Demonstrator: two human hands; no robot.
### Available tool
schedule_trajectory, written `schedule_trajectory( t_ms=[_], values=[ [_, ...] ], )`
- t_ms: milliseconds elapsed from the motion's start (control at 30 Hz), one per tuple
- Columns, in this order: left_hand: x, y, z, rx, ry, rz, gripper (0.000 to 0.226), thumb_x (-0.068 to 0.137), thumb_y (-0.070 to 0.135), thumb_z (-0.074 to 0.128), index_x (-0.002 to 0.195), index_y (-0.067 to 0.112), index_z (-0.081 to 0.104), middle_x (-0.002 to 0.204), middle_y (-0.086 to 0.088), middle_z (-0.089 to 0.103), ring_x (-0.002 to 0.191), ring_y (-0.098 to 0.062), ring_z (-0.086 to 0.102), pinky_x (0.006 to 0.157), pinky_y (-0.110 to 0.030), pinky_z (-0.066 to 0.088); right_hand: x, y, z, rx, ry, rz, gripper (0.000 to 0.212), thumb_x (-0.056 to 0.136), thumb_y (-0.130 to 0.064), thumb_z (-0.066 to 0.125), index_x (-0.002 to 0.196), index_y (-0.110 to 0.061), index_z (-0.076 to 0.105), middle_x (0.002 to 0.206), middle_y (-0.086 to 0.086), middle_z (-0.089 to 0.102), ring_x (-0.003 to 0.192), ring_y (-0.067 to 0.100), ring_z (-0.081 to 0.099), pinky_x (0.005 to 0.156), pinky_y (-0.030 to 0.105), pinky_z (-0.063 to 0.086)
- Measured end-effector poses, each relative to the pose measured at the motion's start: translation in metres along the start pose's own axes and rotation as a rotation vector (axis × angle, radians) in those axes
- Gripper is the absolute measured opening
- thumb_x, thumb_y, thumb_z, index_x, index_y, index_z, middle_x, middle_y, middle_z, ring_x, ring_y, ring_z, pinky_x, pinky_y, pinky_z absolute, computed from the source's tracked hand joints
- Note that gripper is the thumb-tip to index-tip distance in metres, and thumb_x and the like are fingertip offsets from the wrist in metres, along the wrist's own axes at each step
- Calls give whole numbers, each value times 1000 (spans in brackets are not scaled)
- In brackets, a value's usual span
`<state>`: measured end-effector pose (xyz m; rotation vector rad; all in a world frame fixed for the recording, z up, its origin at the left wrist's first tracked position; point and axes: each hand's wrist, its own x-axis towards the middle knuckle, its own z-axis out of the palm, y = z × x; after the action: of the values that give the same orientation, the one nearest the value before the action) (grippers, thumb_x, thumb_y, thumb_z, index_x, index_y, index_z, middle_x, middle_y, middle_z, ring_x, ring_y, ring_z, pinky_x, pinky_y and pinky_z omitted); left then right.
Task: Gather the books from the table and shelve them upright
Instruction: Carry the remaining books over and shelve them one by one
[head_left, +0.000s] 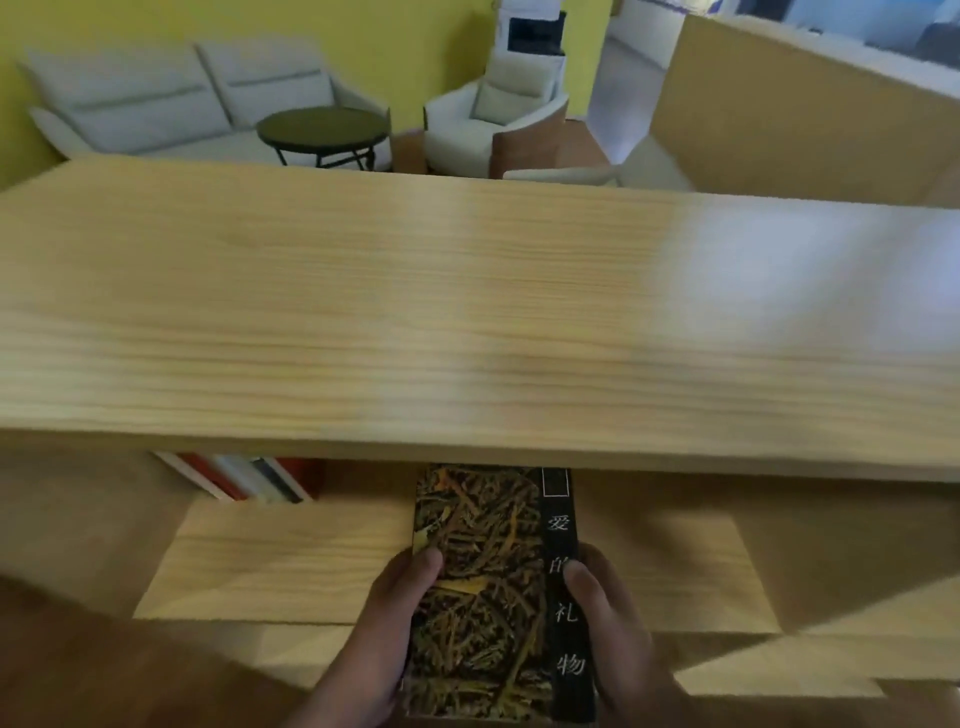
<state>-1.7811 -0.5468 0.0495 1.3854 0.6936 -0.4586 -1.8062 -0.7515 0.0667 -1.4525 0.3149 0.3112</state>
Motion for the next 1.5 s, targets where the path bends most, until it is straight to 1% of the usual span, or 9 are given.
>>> schedule_trajectory(
  t_ms=[167, 333, 500, 667, 867, 967, 1100, 1333, 1500],
  values=[
    [5, -5, -14, -278, -194, 235, 94, 32, 75, 87, 113, 30, 73, 118, -4, 74, 115, -31, 66, 103, -56, 46, 39, 1, 8, -23, -57, -128, 111, 33, -83, 82, 122, -19, 62, 110, 8, 76, 101, 25, 74, 83, 43, 61],
    [22, 11, -15, -399, -87, 328, 63, 81, 49, 74, 136, 24, 53, 141, -2, 51, 124, -31, 55, 96, -43, 47, 68, 6, 23, -78, -79, -269, 80, 50, -70, 74, 116, -26, 63, 117, 3, 71, 103, 14, 70, 83, 33, 55],
    [59, 6, -21, -298, -102, 611, 101, 23, 70, 86, 111, 23, 66, 109, -1, 76, 101, -24, 71, 84, -41, 56, 108, 18, 24, -97, -69, -405, 106, 43, -79, 78, 132, -24, 59, 120, 1, 73, 109, 17, 70, 89, 37, 57],
    [89, 3, -20, -284, -78, 838, 63, 47, 53, 77, 102, 22, 72, 101, -1, 79, 97, -22, 74, 80, -37, 58, 144, 25, 29, -6, -96, -608, 100, 37, -72, 86, 123, -26, 63, 112, 8, 77, 104, 31, 73, 90, 50, 58],
    [102, -3, -22, -119, -40, 1074, 67, 55, 54, 67, 116, 26, 63, 105, 12, 77, 100, -6, 71, 79, -18, 56, 165, 40, 24, -62, -155, -862, 60, 63, -61, 72, 119, -41, 67, 118, 5, 74, 110, 29, 70, 93, 50, 54],
    [99, -10, -23, 21, 44, 1138, 65, 60, 57, 63, 119, 32, 60, 116, 9, 72, 112, -8, 65, 93, -29, 50, 164, 45, 20, -158, -161, -946, 48, 71, -54, 59, 119, -55, 63, 122, -3, 72, 113, 22, 68, 96, 50, 53],
    [81, -19, -25, 155, 138, 1124, 54, 58, 59, 61, 108, 39, 58, 113, 14, 67, 108, -3, 61, 95, -33, 48, 152, 47, 16, -296, -149, -992, 71, 67, -76, 61, 131, -46, 53, 121, -9, 70, 114, 7, 64, 96, 43, 52],
    [63, -43, -30, 441, 196, 913, 70, 65, 30, 89, 116, 49, 45, 107, 31, 61, 100, 14, 53, 93, -17, 38, 145, 46, 15, -356, -195, -934, 77, 65, -64, 56, 138, -48, 38, 124, -15, 63, 116, 14, 63, 98, 48, 52],
    [76, -38, -39, 422, 264, 925, 65, 61, 34, 89, 116, 43, 55, 113, 19, 69, 110, 0, 61, 104, -30, 46, 134, 41, 23, -420, -193, -847, 86, 71, -50, 64, 148, -44, 27, 119, -19, 59, 109, 6, 60, 102, 48, 50]
  ],
)
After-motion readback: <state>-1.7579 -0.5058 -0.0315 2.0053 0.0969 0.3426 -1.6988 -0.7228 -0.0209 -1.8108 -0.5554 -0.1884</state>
